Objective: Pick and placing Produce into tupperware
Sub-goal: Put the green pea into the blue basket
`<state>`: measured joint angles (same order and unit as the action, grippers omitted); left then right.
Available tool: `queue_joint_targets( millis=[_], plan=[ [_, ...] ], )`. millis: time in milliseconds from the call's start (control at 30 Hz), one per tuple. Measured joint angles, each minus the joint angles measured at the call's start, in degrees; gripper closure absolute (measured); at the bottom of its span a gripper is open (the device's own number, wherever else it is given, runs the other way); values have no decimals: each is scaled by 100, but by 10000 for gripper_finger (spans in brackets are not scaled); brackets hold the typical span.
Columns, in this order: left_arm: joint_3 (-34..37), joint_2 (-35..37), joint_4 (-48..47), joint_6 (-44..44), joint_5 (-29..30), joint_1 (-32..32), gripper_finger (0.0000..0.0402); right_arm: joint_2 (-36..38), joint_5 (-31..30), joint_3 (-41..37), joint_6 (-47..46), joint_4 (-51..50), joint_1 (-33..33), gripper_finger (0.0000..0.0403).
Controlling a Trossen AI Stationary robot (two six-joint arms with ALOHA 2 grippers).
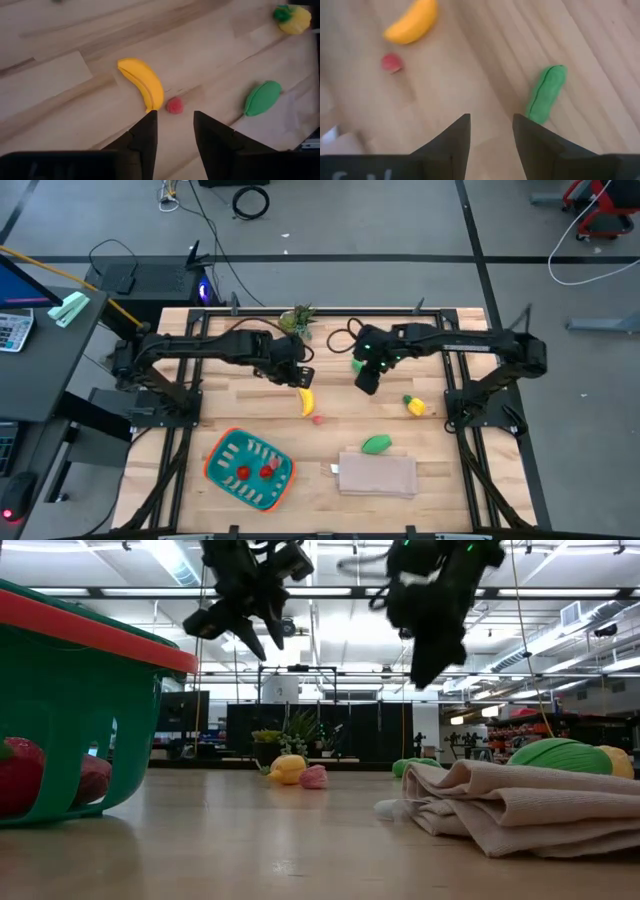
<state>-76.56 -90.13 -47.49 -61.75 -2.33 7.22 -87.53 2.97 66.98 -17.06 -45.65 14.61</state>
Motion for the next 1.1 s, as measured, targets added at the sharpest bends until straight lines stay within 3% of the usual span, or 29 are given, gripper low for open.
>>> queue_joint_targets(
  millis=[300, 633, 800, 1100],
  plan=[
    [1, 0, -8, 329, -14, 48, 255, -1026, -57, 0, -539, 212, 630, 247],
    [1, 0, -12, 406, -19, 66, 261, -1390, -254, 0, -491, 230, 746, 241],
    [1, 0, -15, 408, -33, 68, 255, -1338, -544, 4, -241, 249, 764, 207],
    [1, 0, -15, 406, -50, 70, 267, -1296, -530, 11, -257, 251, 624, 117]
  ],
)
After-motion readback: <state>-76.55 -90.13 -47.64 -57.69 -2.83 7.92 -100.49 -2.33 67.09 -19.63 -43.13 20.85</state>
